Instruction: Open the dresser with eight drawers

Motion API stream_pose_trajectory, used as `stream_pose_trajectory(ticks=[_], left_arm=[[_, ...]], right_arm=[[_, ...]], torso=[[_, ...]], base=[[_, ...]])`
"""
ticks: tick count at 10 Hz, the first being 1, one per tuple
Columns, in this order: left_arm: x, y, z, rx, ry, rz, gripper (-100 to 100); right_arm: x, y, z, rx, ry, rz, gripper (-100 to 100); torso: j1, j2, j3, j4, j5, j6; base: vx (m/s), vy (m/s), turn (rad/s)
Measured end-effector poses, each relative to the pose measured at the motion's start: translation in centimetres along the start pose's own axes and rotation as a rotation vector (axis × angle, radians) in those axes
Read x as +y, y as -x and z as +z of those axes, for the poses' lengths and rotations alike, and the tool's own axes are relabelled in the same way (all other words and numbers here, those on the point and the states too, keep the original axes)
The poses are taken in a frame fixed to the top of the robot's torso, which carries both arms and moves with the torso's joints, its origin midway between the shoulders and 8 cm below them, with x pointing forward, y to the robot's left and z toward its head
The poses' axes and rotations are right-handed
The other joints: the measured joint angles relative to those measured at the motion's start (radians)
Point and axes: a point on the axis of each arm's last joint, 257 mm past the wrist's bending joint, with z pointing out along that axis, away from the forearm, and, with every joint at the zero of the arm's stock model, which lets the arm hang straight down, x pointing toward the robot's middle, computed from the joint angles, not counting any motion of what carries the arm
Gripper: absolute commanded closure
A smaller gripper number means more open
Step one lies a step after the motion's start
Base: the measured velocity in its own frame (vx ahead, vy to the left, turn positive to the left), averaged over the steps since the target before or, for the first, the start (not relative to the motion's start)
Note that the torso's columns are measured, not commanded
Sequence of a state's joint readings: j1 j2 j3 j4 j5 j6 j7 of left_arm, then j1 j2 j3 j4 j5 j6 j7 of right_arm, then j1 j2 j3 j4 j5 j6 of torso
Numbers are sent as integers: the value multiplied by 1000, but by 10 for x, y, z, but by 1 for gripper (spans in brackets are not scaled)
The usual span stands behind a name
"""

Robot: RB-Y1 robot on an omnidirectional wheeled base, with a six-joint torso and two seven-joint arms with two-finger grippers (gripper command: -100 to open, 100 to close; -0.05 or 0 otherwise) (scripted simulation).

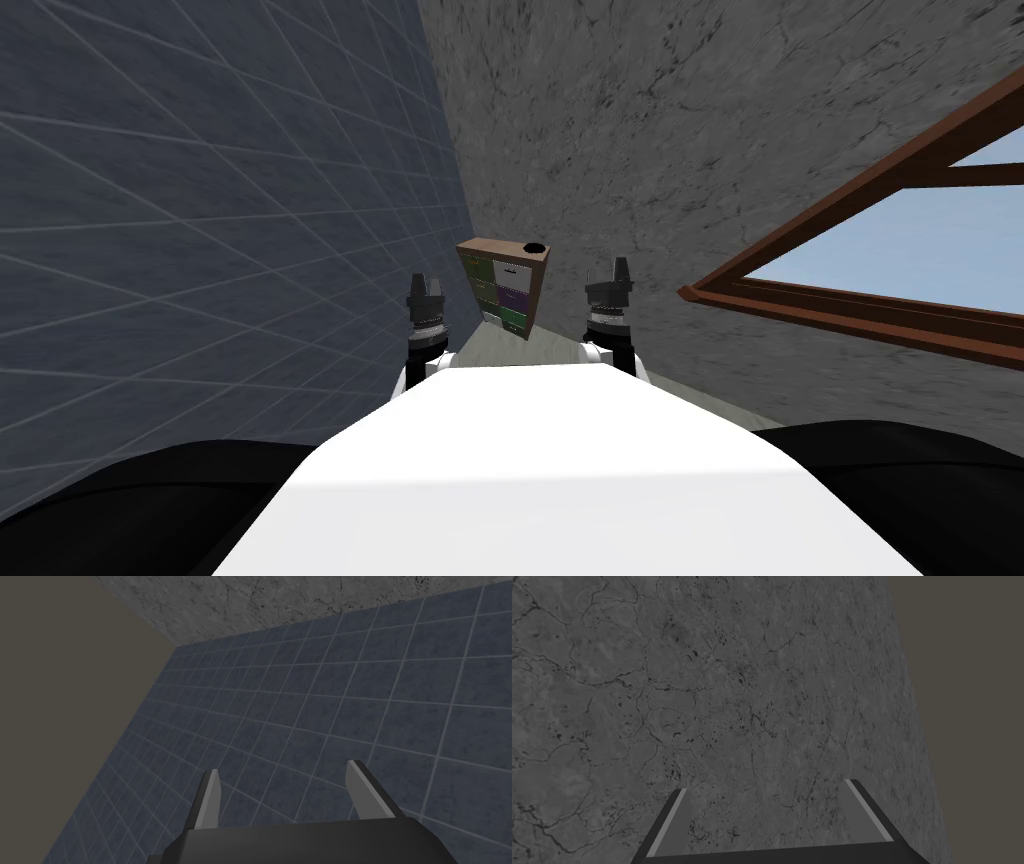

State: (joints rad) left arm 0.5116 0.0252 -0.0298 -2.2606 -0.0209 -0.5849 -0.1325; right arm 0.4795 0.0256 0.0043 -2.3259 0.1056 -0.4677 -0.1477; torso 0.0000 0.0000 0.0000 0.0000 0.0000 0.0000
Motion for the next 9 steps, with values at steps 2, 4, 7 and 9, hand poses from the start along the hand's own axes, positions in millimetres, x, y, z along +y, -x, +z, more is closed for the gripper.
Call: stream_pose_trajectory(ticks=[2, 4, 7, 9], left_arm=[[0, 0, 0, 0, 0, 0, 0], [0, 0, 0, 0, 0, 0, 0], [0, 0, 0, 0, 0, 0, 0], [0, 0, 0, 0, 0, 0, 0]], right_arm=[[0, 0, 0, 0, 0, 0, 0], [0, 0, 0, 0, 0, 0, 0], [0, 0, 0, 0, 0, 0, 0], [0, 0, 0, 0, 0, 0, 0]], torso=[[0, 104, -209, 105, 0, 0], [0, 248, -497, 248, 0, 0], [0, 470, -939, 470, 0, 0], [0, 618, -1234, 617, 0, 0]], base=[[0, 0, 0], [0, 0, 0], [0, 0, 0], [0, 0, 0]])
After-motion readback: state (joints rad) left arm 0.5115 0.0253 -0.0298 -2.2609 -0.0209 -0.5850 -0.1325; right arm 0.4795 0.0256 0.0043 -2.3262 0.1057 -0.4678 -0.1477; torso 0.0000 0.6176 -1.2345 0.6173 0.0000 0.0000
